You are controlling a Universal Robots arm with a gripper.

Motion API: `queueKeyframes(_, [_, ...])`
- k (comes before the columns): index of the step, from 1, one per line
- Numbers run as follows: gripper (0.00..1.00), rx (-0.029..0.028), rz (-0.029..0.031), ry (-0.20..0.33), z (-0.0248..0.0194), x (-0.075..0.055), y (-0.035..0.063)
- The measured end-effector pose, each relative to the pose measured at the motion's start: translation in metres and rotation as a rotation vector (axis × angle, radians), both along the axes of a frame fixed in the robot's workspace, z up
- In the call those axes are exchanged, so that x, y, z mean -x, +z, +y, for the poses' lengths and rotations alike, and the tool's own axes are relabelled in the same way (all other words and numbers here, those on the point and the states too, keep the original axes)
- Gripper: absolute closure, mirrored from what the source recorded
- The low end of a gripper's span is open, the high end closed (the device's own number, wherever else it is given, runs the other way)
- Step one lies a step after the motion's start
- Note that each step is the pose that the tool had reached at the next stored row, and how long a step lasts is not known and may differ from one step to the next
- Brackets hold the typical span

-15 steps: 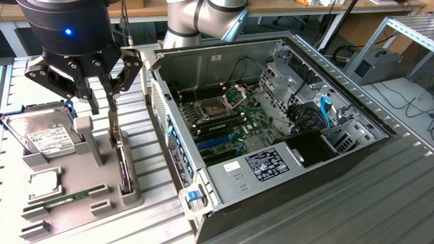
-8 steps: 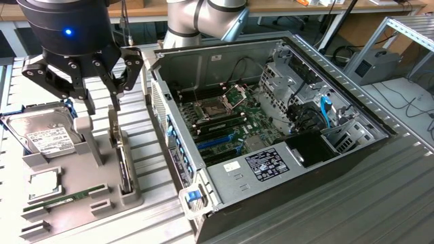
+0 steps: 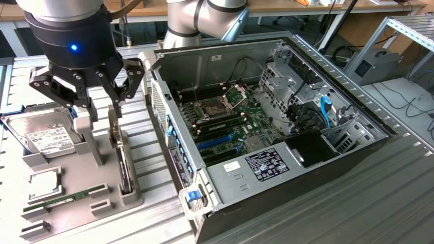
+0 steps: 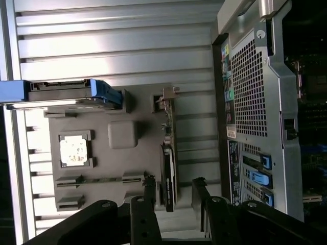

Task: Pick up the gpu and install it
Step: 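Pick up the gpu and move the gpu toward the slot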

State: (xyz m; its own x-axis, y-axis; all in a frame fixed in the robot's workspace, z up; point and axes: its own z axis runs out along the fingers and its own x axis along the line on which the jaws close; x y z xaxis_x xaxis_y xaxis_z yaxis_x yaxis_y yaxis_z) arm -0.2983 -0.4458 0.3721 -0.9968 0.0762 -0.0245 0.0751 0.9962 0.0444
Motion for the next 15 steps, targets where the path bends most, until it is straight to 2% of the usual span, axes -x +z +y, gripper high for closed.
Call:
queueKeyframes(8, [0.58, -0.0001, -0.0001, 0.0, 0.0, 0.0, -0.0241])
queueKeyframes(15, [0.58, 0.0, 0.0, 0.0, 0.0, 0.0, -0.0361])
